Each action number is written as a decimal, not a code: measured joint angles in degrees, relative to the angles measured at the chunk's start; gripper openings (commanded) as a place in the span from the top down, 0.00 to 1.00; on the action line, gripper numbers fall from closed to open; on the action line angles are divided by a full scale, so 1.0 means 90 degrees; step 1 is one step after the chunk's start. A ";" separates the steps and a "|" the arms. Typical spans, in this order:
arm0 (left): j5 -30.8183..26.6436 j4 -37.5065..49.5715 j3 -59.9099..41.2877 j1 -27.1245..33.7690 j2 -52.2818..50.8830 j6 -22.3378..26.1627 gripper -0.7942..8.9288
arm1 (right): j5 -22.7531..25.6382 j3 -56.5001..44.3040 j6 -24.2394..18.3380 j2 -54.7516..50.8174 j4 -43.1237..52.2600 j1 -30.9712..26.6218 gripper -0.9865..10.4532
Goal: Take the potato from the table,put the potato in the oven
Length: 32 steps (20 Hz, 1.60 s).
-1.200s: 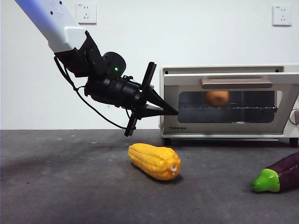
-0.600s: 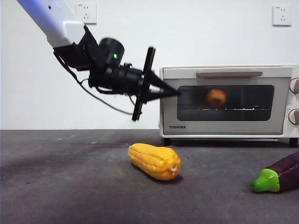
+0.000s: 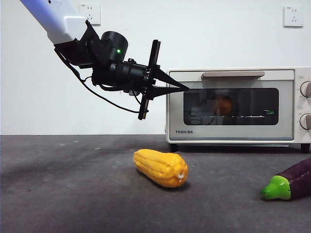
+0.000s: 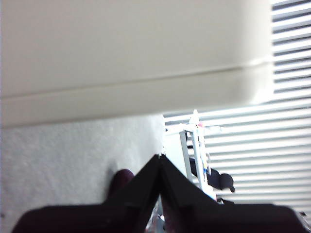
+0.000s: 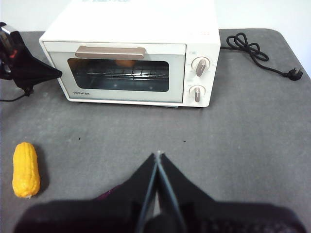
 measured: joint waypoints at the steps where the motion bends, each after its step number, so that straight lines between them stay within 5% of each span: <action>1: 0.0049 -0.0010 -0.0002 0.0000 -0.0041 0.0002 0.92 | 0.0000 0.0000 0.0002 0.0000 -0.0036 0.0000 0.92; 7: 0.0214 -0.0051 -0.0002 0.0000 -0.1047 0.0209 0.92 | 0.0002 0.0000 0.0114 0.0000 -0.0466 0.0000 0.91; 11: 0.0202 -0.0440 -0.0002 0.0007 -0.2127 0.0874 0.92 | 0.0000 0.0000 0.0345 0.0000 -0.0772 0.0000 0.91; 14: -0.0182 -0.1549 -0.0002 0.0002 -0.2960 0.1955 0.92 | 0.0000 0.0000 0.0471 0.0000 -0.0843 0.0000 0.91; 19: -0.2810 -0.5731 -0.0002 -0.0483 -0.4971 0.5503 0.92 | 0.0000 0.0000 0.0697 0.0000 -0.0964 0.0000 0.91; 21: -0.3621 -0.6717 -0.0002 -0.0799 -0.5591 0.6215 0.92 | 0.0000 0.0000 0.0697 0.0000 -0.1154 0.0000 0.91; 24: -0.4539 -0.6980 -0.0002 -0.1277 -0.6331 0.6336 0.92 | 0.0000 0.0000 0.0695 0.0000 -0.1285 0.0000 0.91; 29: -0.6686 -0.7096 -0.0002 -0.2174 -0.7155 0.5323 0.92 | 0.0000 0.0000 0.0695 0.0000 -0.1314 0.0000 0.91; 32: -0.7179 -0.7847 -0.0002 -0.2266 -0.7395 0.5158 0.92 | 0.0000 0.0000 0.0695 0.0000 -0.1311 0.0000 0.91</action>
